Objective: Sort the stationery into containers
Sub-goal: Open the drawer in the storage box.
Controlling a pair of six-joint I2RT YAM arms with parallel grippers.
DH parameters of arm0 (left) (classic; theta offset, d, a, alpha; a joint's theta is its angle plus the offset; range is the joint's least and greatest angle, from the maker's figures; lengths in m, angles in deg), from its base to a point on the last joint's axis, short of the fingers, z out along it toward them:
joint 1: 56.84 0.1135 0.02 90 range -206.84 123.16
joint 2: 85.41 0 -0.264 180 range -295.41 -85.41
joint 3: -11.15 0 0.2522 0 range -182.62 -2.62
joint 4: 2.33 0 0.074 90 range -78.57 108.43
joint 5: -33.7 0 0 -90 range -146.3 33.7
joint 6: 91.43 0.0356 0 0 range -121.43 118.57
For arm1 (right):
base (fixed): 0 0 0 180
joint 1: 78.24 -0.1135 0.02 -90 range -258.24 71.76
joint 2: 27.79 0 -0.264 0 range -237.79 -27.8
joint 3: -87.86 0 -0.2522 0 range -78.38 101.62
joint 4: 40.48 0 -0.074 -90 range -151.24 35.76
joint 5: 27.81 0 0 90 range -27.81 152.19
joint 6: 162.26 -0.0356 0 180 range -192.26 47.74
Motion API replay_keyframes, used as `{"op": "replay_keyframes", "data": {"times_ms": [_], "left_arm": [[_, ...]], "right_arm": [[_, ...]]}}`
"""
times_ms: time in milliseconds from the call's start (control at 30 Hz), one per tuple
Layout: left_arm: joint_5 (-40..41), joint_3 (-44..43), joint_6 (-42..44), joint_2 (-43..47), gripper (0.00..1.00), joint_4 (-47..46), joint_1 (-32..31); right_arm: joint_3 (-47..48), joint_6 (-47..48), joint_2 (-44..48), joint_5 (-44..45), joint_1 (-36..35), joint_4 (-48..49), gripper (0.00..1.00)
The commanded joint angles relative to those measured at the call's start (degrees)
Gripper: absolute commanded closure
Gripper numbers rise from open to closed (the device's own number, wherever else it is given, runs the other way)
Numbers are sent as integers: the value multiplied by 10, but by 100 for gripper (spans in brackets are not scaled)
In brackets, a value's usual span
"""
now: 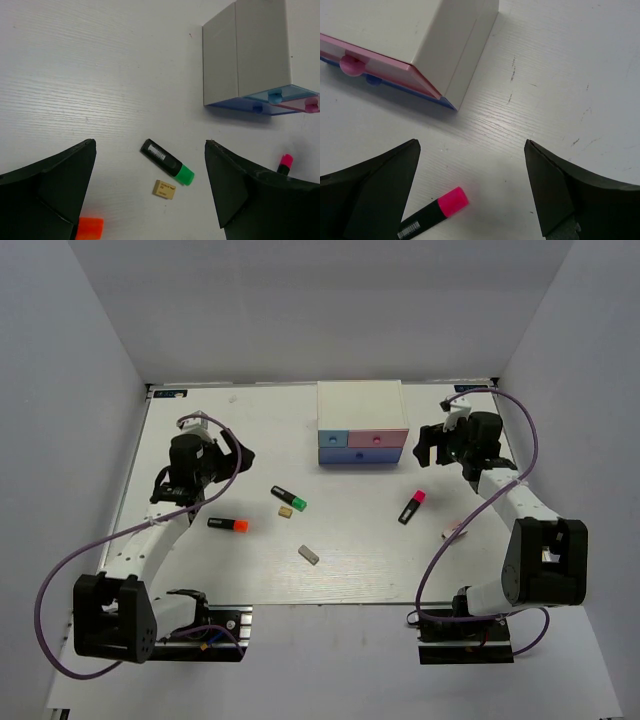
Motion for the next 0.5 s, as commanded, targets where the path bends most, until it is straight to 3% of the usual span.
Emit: {"op": "replay_keyframes", "data": {"times_ms": [0,133,333,467], "left_arm": [[-58,-8,-20,-12,0,-37,-5],[-86,-8,-31,-26,0,-53,-5],[-99,-3,-43,-37,0,-59,-10],[-85,11,-63,-37,0,-41,-10]], "right_arm": [[34,21,6,-43,1,-33,10],[19,67,24,-66,1,-38,10],[50,156,14,-121,2,-136,10],[56,125,9,-173,2,-142,11]]}}
